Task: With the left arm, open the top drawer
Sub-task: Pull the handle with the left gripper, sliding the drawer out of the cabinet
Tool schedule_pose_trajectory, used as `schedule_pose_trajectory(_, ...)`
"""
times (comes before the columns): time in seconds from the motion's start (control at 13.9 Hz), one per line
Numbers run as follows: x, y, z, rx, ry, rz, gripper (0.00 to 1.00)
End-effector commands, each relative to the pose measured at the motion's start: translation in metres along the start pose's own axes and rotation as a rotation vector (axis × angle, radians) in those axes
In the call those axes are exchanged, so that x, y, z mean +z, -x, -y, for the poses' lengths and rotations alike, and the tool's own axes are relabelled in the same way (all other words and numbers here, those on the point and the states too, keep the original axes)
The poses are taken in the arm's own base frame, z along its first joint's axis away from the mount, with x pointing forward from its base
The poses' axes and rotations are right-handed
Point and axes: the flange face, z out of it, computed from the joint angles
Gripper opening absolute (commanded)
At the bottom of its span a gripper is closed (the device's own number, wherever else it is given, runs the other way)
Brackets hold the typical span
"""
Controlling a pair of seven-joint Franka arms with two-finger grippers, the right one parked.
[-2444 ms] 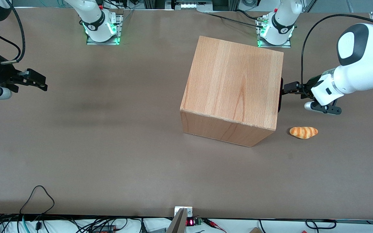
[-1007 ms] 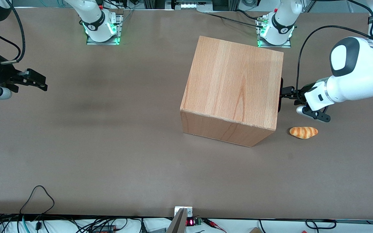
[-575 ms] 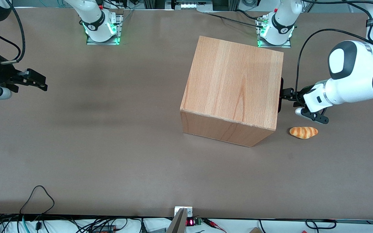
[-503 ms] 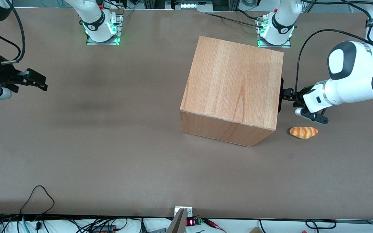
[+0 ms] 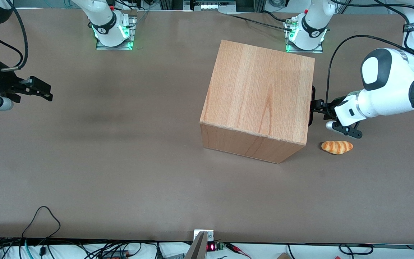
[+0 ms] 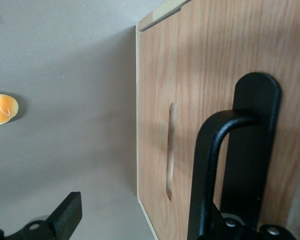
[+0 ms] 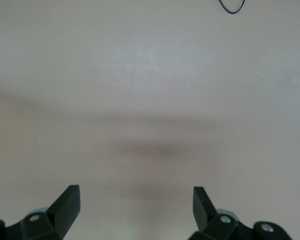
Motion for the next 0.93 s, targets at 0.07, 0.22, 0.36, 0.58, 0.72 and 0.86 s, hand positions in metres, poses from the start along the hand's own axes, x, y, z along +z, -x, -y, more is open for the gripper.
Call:
schedule_pose_trajectory(0.07,0.004,0.002,0.008,-0.048,0.005,-0.032,1.00)
schedule_pose_trajectory(0.22,0.001,0.002,0.015,-0.091,0.000,-0.045,1.00)
schedule_pose_trajectory(0.36,-0.005,0.003,0.025,-0.141,-0.002,-0.055,1.00)
schedule_pose_trajectory(0.58,-0.015,0.006,0.048,-0.191,-0.007,-0.083,1.00)
schedule_pose_trajectory(0.72,-0.020,0.010,0.065,-0.221,-0.008,-0.095,1.00)
schedule_pose_trajectory(0.86,-0.025,0.011,0.082,-0.246,-0.010,-0.106,1.00)
